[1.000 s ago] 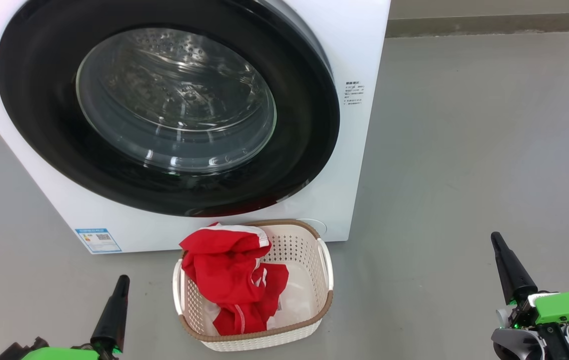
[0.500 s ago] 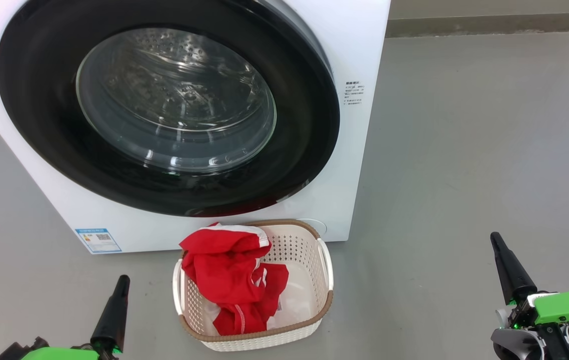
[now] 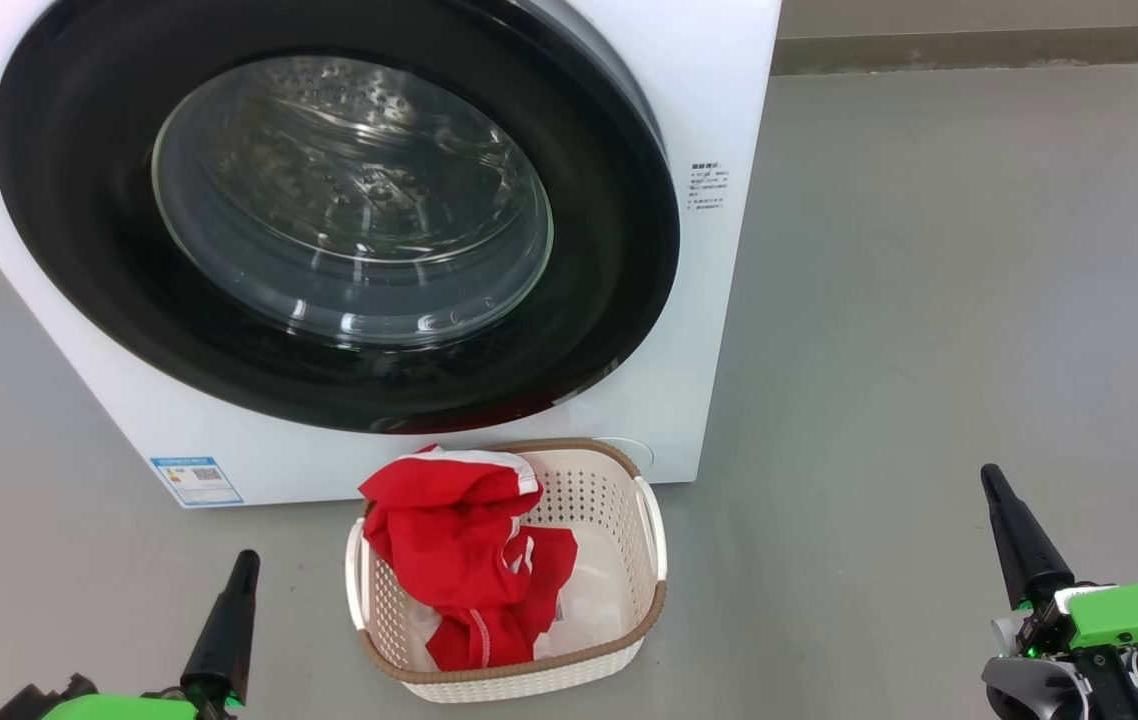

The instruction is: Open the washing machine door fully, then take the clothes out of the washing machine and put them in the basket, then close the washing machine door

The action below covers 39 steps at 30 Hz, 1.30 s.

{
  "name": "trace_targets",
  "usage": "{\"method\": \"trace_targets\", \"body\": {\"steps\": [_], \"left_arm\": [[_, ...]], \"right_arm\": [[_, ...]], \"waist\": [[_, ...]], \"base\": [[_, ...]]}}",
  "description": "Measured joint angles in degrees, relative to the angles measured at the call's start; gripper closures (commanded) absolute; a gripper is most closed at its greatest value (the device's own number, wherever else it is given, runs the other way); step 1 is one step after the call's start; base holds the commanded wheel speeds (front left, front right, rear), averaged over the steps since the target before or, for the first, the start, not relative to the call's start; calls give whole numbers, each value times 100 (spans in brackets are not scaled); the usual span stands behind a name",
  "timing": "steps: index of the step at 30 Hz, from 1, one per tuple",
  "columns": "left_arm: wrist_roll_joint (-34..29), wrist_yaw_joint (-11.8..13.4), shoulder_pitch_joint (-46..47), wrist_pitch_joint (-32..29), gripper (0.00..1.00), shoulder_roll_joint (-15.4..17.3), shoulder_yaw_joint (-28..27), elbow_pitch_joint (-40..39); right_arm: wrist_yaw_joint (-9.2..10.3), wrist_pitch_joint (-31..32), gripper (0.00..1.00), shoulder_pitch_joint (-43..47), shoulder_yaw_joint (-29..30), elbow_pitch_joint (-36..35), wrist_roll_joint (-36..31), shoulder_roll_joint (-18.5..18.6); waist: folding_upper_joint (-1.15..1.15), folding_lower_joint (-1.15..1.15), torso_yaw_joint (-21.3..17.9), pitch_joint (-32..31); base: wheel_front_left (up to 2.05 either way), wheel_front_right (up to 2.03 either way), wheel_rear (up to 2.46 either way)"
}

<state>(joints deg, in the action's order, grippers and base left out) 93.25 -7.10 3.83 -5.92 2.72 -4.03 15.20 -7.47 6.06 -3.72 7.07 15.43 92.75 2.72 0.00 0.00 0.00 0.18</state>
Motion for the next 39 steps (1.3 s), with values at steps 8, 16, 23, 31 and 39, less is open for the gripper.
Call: {"method": "trace_targets", "body": {"steps": [8,16,23,31,39], "left_arm": [[-1,0,0,-5,100,-3,-8,0],[-41,0,0,-5,100,-10,-11,0],[-41,0,0,-7,100,-13,-13,0],[-41,0,0,-7,100,-14,-16,0],[-41,0,0,-8,100,-15,-20,1]], "right_arm": [[0,0,100,0,3,0,0,-2],[0,1,100,0,7,0,-2,-4],[0,1,100,0,10,1,-7,-5],[0,1,100,-1,12,1,-7,-7],[0,1,100,-1,14,1,-7,-8]], "waist": [[0,0,0,0],[0,0,0,0],[0,0,0,0],[0,0,0,0],[0,0,0,0]], "base": [[0,0,0],[0,0,0],[0,0,0],[0,0,0],[0,0,0]]}}
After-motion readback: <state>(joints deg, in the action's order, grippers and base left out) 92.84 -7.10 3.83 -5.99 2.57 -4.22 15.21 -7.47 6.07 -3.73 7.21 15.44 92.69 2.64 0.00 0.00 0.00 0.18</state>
